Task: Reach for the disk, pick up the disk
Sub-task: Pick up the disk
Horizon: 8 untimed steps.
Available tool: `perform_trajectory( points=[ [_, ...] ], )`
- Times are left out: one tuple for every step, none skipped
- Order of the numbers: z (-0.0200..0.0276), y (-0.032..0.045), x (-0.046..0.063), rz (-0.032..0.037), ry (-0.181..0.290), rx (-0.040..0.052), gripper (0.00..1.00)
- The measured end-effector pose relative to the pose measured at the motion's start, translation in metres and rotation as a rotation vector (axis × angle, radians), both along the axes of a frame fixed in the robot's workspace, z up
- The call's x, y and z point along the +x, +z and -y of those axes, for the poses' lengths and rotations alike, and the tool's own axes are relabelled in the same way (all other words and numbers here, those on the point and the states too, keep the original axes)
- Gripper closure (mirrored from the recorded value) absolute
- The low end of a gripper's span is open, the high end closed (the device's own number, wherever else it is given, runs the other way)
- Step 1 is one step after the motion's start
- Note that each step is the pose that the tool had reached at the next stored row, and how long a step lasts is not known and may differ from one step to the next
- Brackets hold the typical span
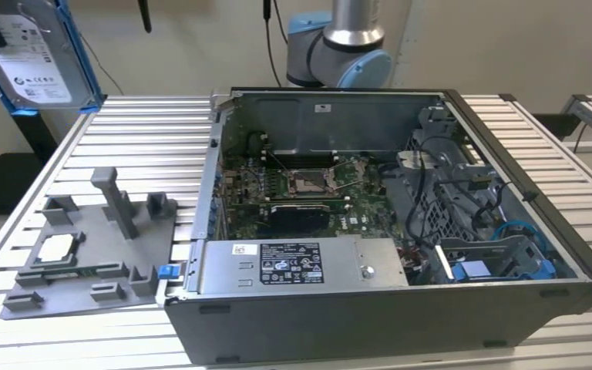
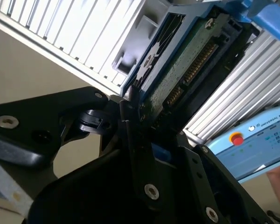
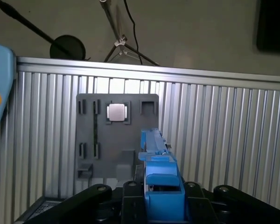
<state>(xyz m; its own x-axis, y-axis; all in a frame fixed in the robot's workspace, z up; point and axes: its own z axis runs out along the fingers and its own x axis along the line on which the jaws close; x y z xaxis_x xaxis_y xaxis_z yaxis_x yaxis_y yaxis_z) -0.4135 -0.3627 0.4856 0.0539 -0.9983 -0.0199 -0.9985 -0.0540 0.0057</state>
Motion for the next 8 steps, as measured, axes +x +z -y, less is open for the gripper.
perform_trajectory(
  points=[
    [0.0000, 0.0000, 0.003, -0.0007, 0.000, -0.0001, 1.00],
    [0.0000, 0.0000, 0.006, -0.0012, 0.000, 0.0000, 1.00],
    [0.0000, 0.0000, 0.009, -0.0018, 0.000, 0.0000, 1.00],
    [0.0000, 0.0000, 0.013, -0.0025, 0.000, 0.0000, 1.00],
    [0.0000, 0.0000, 0.016, -0.0030, 0.000, 0.0000, 1.00],
    [0.0000, 0.0000, 0.019, -0.0036, 0.000, 0.0000, 1.00],
    [0.0000, 0.0000, 0.022, -0.0042, 0.000, 0.0000, 1.00],
    [0.0000, 0.0000, 0.025, -0.0047, 0.000, 0.0000, 1.00]
  ],
)
